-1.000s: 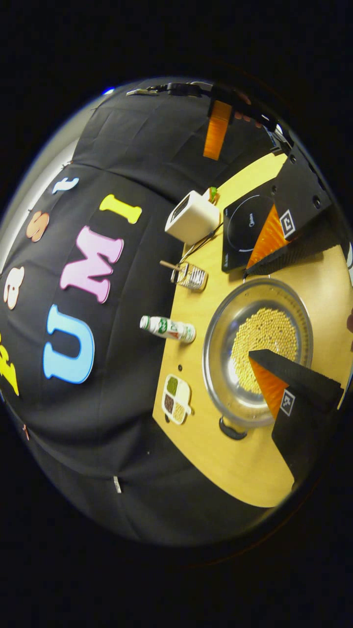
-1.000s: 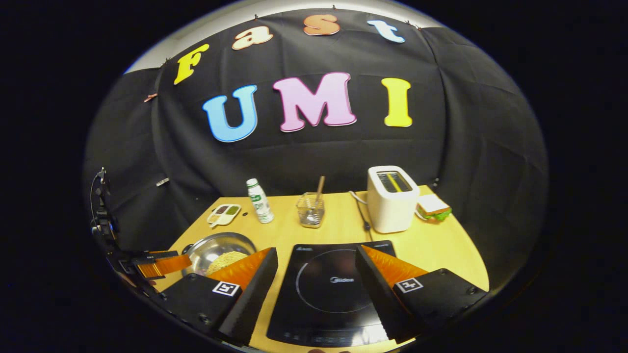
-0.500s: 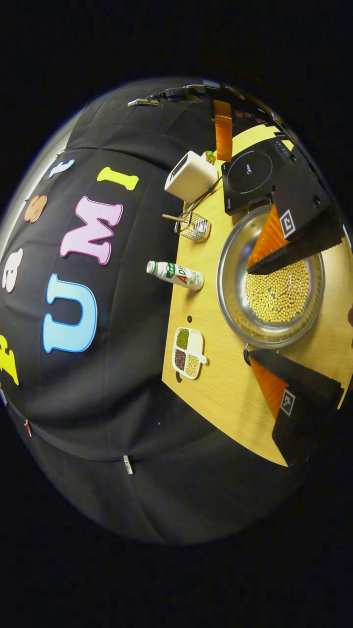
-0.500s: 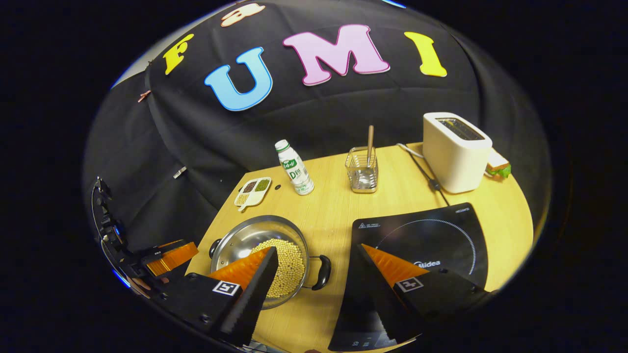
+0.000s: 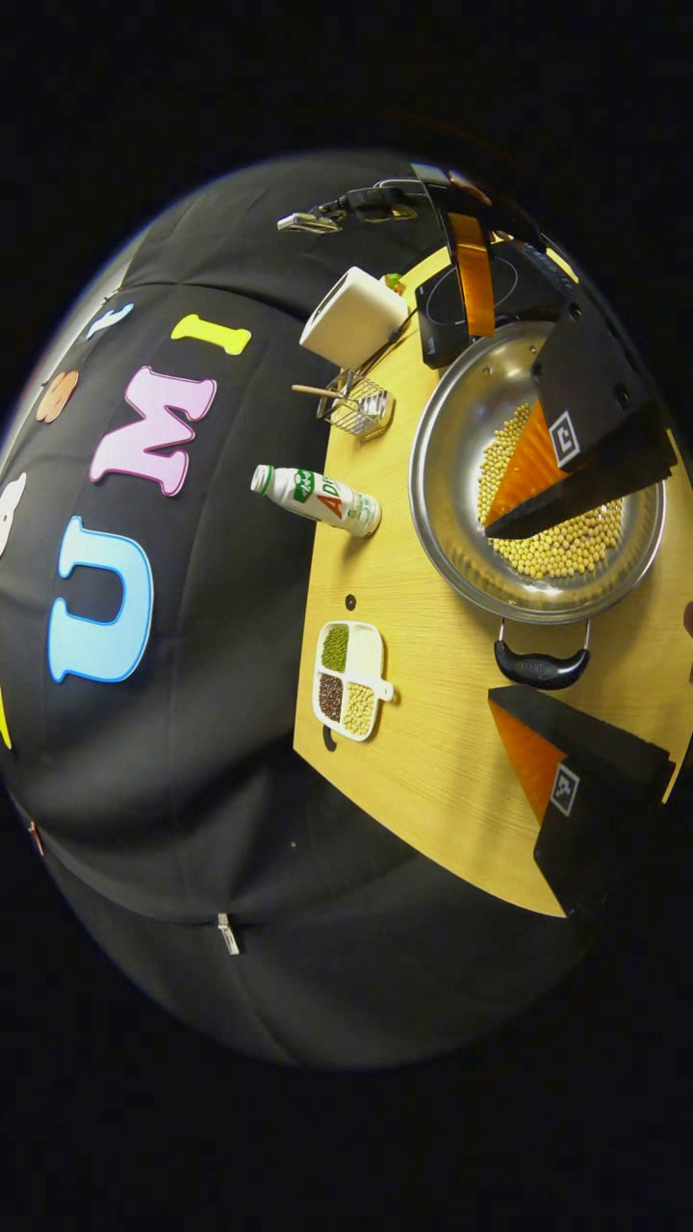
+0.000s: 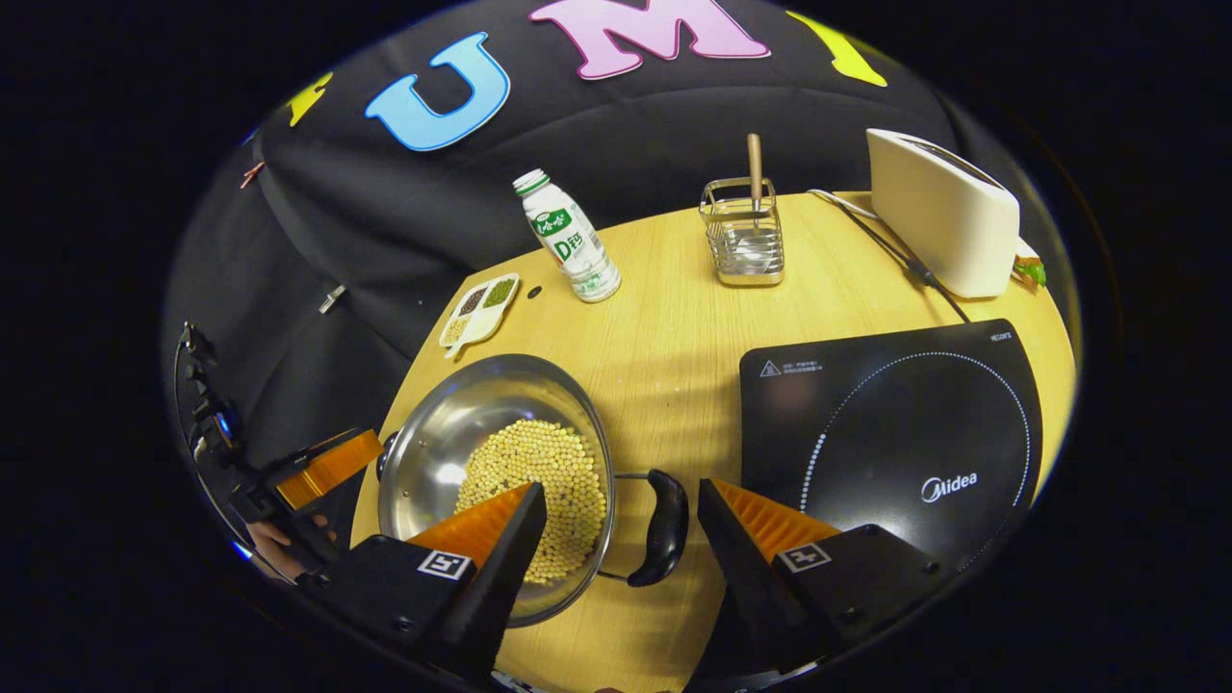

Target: First push the handle of the pot to place it horizontally, then grasp the pot with both hands and set it on the induction cooktop.

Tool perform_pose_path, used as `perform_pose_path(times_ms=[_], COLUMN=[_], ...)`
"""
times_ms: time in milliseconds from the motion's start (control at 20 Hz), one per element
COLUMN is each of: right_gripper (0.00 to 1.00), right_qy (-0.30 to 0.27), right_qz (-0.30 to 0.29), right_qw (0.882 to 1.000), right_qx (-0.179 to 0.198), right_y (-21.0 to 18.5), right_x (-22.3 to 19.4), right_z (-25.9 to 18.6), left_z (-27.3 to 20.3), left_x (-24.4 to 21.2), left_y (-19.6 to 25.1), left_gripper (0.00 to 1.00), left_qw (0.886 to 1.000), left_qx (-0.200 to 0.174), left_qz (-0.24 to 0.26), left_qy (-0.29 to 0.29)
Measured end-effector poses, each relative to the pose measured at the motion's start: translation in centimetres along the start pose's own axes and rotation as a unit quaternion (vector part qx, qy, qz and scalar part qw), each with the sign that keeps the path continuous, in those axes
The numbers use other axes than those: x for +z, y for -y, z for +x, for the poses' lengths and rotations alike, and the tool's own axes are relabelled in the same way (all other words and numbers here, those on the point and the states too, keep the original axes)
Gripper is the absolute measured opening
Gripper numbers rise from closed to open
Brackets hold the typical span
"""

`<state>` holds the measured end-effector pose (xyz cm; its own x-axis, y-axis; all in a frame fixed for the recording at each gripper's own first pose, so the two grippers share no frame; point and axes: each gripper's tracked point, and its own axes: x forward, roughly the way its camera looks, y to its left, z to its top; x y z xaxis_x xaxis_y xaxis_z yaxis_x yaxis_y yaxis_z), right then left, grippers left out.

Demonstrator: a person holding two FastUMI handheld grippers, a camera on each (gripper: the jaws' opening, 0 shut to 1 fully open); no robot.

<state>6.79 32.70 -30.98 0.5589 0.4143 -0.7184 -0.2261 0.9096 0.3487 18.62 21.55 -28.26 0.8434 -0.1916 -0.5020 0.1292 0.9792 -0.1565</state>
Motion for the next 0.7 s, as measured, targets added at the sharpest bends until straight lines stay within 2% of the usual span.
perform_pose_path(times_ms=[350,500,700], right_gripper=[0.99,0.99,0.96], right_qy=[-0.032,-0.032,-0.032], right_qz=[-0.003,-0.018,-0.019], right_qw=[0.999,0.999,0.999], right_qx=[0.000,-0.010,-0.022], right_y=[-0.7,-0.5,-0.5], right_x=[-2.5,-2.9,-2.9], right_z=[2.2,2.9,3.9], left_z=[3.5,4.1,4.5], left_x=[-3.9,-4.7,-5.1], left_y=[-1.2,-1.9,-1.5], left_gripper=[0.95,0.95,0.88], left_qw=[0.996,0.995,0.993], left_qx=[-0.036,-0.042,-0.059], left_qz=[-0.045,-0.053,-0.051], left_qy=[-0.063,-0.077,-0.088])
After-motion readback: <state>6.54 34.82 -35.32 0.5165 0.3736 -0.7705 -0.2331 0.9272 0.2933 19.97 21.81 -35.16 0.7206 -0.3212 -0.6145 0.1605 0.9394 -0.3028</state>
